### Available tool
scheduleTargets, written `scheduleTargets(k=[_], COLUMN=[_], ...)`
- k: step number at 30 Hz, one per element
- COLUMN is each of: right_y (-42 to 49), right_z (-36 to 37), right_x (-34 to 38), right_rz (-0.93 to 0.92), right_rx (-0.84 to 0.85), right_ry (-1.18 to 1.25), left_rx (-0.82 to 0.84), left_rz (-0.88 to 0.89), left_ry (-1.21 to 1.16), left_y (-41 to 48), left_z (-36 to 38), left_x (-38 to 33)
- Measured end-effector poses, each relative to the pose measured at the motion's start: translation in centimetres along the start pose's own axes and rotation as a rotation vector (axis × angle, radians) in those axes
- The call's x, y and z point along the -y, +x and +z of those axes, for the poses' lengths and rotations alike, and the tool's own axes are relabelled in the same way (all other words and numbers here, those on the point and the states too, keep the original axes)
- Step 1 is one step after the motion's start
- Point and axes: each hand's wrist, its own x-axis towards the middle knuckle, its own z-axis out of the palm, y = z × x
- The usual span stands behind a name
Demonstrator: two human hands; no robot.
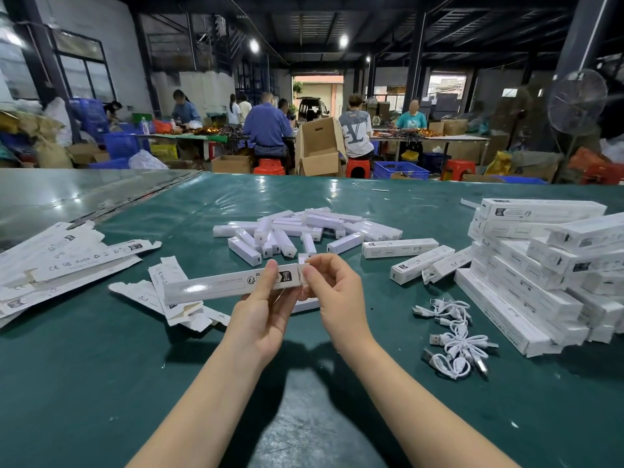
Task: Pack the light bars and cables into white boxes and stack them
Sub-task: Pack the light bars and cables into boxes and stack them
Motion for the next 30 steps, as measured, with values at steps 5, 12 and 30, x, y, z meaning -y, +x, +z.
scheduleTargets(k=[5, 12, 30], right_y=[-0.02, 0.21, -0.63], right_z=[0.0, 0.17, 0.43], right_x=[-0.07, 0.07, 0.24], right_rz=[-0.012, 0.111, -0.151], right_rx=[-0.048, -0.104, -0.091], right_ry=[0.023, 0.22, -0.212], left_rx=[0.011, 0.023, -0.026], left_rz=[0.002, -0.016, 0.002], left_ry=[-0.016, -0.082, -0.033], left_y=[-0.02, -0.05, -0.09], left_z=[0.14, 0.28, 0.18], left_x=[0.18, 0.18, 0.5])
